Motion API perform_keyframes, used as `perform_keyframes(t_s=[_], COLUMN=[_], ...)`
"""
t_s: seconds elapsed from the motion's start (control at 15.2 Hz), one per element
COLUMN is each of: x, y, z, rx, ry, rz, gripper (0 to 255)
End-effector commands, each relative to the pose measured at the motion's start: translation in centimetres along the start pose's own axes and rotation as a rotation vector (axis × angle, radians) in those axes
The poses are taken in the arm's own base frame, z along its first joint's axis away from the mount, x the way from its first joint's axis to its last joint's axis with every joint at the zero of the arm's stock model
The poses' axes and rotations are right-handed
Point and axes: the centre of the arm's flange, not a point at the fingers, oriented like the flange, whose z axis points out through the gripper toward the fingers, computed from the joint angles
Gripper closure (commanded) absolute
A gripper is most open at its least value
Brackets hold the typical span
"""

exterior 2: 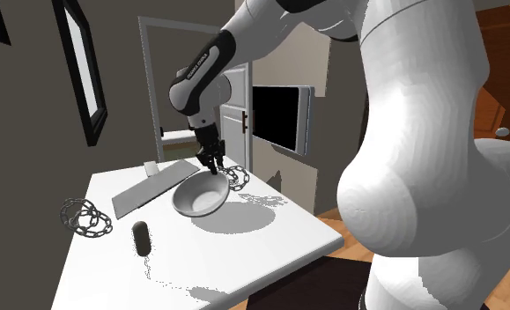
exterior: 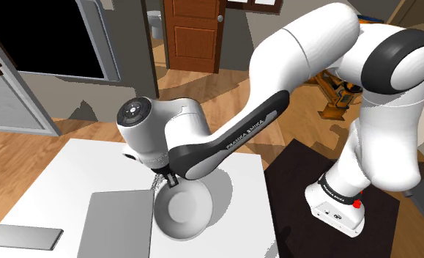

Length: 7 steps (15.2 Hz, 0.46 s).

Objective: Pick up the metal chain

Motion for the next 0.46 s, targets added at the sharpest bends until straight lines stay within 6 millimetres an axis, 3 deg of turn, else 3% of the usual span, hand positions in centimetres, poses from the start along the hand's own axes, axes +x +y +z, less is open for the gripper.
perform_keyframes(t_s=[0.0,0.26,0.4], x=[-0.3,-0.7,-0.7], y=[0.0,0.3,0.3], z=[-1.1,-3.1,-3.2], rx=[0.000,0.000,0.000], ry=[0.000,0.000,0.000], rz=[0.000,0.000,0.000], gripper=[255,255,255])
